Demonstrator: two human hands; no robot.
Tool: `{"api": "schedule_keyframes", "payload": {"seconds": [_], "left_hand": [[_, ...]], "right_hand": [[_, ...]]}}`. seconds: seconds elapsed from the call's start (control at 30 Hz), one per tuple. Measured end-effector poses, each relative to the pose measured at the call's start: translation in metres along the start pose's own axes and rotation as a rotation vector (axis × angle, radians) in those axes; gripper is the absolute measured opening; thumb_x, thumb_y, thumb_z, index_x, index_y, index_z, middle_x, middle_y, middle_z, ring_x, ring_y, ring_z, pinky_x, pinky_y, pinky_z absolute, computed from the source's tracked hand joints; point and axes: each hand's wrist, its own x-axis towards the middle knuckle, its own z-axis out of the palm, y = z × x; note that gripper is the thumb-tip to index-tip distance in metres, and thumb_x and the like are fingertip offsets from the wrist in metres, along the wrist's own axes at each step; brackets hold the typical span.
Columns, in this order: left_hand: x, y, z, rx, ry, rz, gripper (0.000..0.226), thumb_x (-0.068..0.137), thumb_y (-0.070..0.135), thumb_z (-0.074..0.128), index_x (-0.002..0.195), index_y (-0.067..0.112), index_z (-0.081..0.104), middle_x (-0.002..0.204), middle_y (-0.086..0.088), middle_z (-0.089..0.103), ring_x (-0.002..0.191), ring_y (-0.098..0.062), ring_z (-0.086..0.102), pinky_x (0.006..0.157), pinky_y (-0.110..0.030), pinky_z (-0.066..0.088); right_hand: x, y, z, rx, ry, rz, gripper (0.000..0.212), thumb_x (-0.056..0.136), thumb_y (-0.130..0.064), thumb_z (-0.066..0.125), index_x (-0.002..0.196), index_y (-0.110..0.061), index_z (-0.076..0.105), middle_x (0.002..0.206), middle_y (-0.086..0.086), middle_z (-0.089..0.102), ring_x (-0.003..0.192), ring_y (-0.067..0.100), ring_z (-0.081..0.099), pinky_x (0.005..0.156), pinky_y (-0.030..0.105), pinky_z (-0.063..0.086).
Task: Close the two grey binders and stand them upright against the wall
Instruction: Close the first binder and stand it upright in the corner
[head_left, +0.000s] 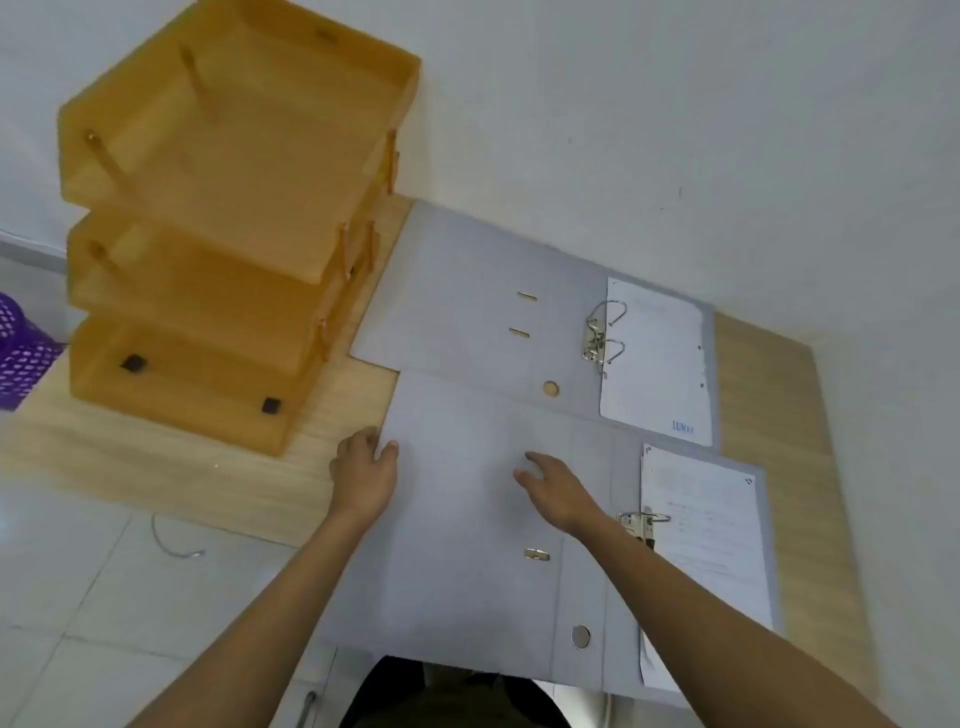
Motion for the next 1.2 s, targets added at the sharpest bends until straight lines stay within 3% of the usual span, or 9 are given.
{"api": "schedule_keyframes", "payload": {"seconds": [0.23, 0.43, 0.63, 0.8, 0.93, 0.97, 1.03, 1.13, 1.2], "left_hand": [[-0.005, 0.0, 0.002, -0.101, 0.014, -0.049, 0.057, 0.099, 0.026, 0.06, 0.151, 0.007, 0.046, 0.153, -0.012, 0.051, 0.139, -0.031, 0.05, 0.115, -0.044, 0.041], [-0.011, 0.025, -0.038, -0.192, -0.226, -0.085, 0.039, 0.101, 0.03, 0.059, 0.136, 0.014, 0.061, 0.133, -0.009, 0.07, 0.106, -0.023, 0.07, 0.077, -0.031, 0.053], [-0.071, 0.069, -0.031, -0.484, -0.618, -0.045, 0.049, 0.105, 0.048, 0.043, 0.143, 0.021, 0.06, 0.138, -0.004, 0.07, 0.128, -0.026, 0.066, 0.111, -0.048, 0.046], [-0.113, 0.103, 0.013, -0.556, -0.64, 0.072, 0.061, 0.103, 0.061, 0.024, 0.146, 0.03, 0.055, 0.142, -0.001, 0.067, 0.132, -0.023, 0.063, 0.114, -0.047, 0.044], [-0.157, 0.126, 0.092, -0.426, -0.579, 0.069, 0.056, 0.103, 0.062, 0.027, 0.145, 0.037, 0.054, 0.145, 0.006, 0.065, 0.138, -0.018, 0.058, 0.115, -0.04, 0.045], [-0.168, 0.12, 0.113, -0.419, -0.639, 0.125, 0.049, 0.106, 0.054, 0.03, 0.148, 0.037, 0.05, 0.151, 0.011, 0.058, 0.144, -0.015, 0.051, 0.114, -0.033, 0.045], [-0.186, 0.109, 0.142, -0.429, -0.448, 0.152, 0.049, 0.109, 0.042, 0.028, 0.155, 0.028, 0.041, 0.165, 0.023, 0.034, 0.146, -0.007, 0.046, 0.114, -0.025, 0.044], [-0.183, 0.118, 0.193, -0.155, -0.421, 0.116, 0.066, 0.101, 0.064, 0.034, 0.153, 0.024, 0.039, 0.156, 0.014, 0.043, 0.134, -0.008, 0.05, 0.099, -0.013, 0.049], [-0.177, 0.103, 0.211, -0.008, -0.437, 0.154, 0.077, 0.091, 0.08, 0.032, 0.158, 0.045, 0.018, 0.167, 0.014, 0.021, 0.153, -0.007, 0.024, 0.12, -0.026, 0.034]], "right_hand": [[-0.004, 0.0, 0.018, -0.153, -0.056, -0.083, 0.062, 0.106, -0.046, 0.04, 0.162, -0.027, 0.021, 0.174, 0.006, -0.003, 0.16, 0.03, -0.003, 0.128, 0.047, 0.007], [-0.015, -0.022, 0.019, -0.015, -0.078, -0.182, 0.061, 0.107, -0.046, 0.036, 0.163, -0.026, 0.022, 0.174, 0.0, 0.004, 0.161, 0.02, 0.003, 0.129, 0.041, 0.008], [-0.046, -0.043, 0.006, 0.063, -0.031, -0.335, 0.064, 0.105, -0.055, 0.028, 0.163, -0.03, 0.018, 0.174, -0.004, 0.0, 0.16, 0.013, 0.0, 0.129, 0.037, 0.006], [-0.086, -0.049, -0.029, 0.188, 0.017, -0.496, 0.067, 0.103, -0.061, 0.024, 0.163, -0.036, 0.009, 0.173, -0.014, -0.001, 0.158, 0.004, -0.001, 0.129, 0.034, 0.004], [-0.119, -0.016, -0.071, 0.369, 0.06, -0.546, 0.07, 0.103, -0.06, 0.029, 0.163, -0.035, 0.004, 0.172, -0.016, 0.004, 0.158, 0.003, 0.007, 0.13, 0.036, 0.01], [-0.124, -0.006, -0.081, 0.415, 0.061, -0.542, 0.071, 0.102, -0.06, 0.031, 0.163, -0.035, 0.004, 0.172, -0.017, 0.007, 0.158, 0.004, 0.01, 0.129, 0.036, 0.013], [-0.133, 0.014, -0.098, 0.536, 0.052, -0.528, 0.076, 0.099, -0.062, 0.039, 0.163, -0.037, 0.007, 0.169, -0.017, 0.017, 0.156, 0.008, 0.02, 0.128, 0.039, 0.021], [-0.139, 0.048, -0.13, 0.726, 0.074, -0.452, 0.075, 0.096, -0.052, 0.059, 0.16, -0.035, 0.024, 0.158, -0.014, 0.041, 0.143, 0.015, 0.046, 0.115, 0.042, 0.043], [-0.139, 0.079, -0.151, 0.766, 0.137, -0.382, 0.07, 0.092, -0.037, 0.071, 0.154, -0.028, 0.038, 0.148, -0.007, 0.056, 0.13, 0.018, 0.059, 0.105, 0.037, 0.051]]}}
